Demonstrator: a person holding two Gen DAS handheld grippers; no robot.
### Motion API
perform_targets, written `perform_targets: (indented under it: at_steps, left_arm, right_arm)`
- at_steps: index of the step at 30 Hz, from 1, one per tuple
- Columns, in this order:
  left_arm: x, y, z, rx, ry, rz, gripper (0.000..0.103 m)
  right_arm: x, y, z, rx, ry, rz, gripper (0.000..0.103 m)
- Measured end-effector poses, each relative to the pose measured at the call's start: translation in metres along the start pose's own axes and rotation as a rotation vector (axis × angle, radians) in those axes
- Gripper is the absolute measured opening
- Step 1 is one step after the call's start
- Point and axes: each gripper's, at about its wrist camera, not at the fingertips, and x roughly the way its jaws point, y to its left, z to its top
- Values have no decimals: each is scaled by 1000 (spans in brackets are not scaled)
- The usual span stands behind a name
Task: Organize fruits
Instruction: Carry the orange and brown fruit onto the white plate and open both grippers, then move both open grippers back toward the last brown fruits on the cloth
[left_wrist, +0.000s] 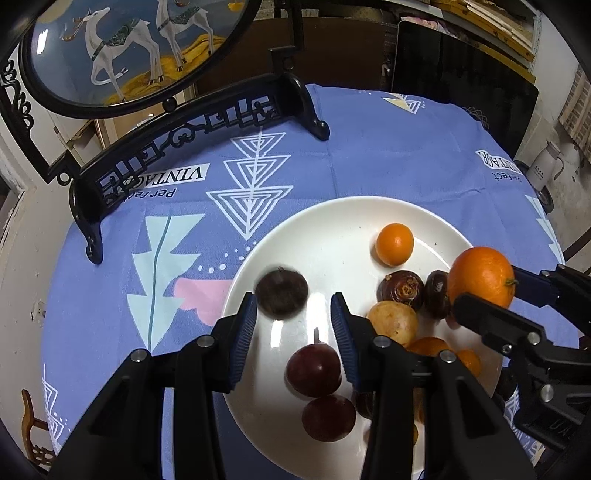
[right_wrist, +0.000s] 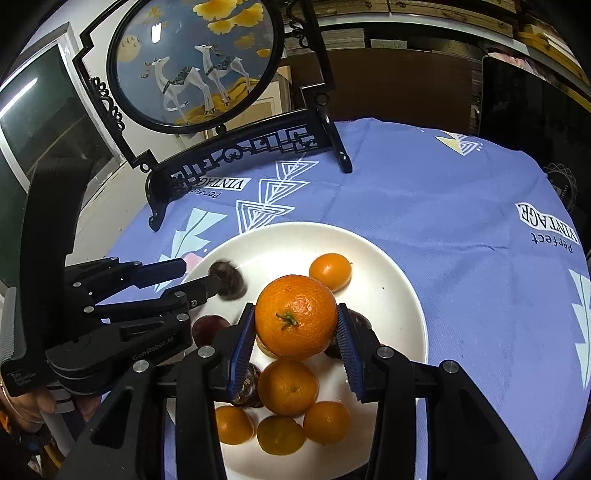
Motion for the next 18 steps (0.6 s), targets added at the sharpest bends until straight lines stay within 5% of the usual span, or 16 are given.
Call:
perform_targets:
  at_steps: [4, 5, 7, 18]
  left_arm:
    - [2, 0, 2, -4, 5, -1, 42]
    - [2, 0, 1, 1, 9, 7, 55]
    - [2, 2, 0, -9, 5, 37, 69]
    - [-17, 5, -11, -19, -14, 46, 69]
  right_arm:
    - [8, 2, 4, -10, 26, -3, 47]
    - [10, 3, 5, -15, 30, -13, 62]
    - [6, 3, 6, -17, 0, -45, 68]
    - [-24, -10, -8, 36, -34, -29, 68]
